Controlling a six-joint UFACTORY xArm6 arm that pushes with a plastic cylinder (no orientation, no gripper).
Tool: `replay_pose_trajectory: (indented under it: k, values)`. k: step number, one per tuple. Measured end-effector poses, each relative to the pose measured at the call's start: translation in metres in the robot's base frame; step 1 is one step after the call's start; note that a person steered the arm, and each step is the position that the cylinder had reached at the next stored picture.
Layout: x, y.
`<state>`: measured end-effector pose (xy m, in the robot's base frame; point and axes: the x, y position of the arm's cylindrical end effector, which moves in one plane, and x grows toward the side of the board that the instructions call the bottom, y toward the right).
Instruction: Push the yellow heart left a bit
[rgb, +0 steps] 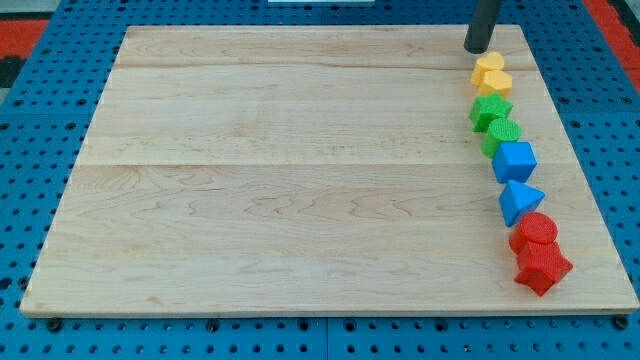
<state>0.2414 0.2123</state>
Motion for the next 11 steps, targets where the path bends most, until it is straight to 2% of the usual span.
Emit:
replay_pose_trajectory:
  k: [4,5,6,7,8,9,10,11]
  values:
    - [0.009,-0.007]
    - [-0.002,-0.009]
    - [-0.005,0.037]
    - [-0.001,0.118]
    - [0.037,0.125]
    - [0.057,0.066]
    - [0.038,0.008]
    - [0.033,-0.079]
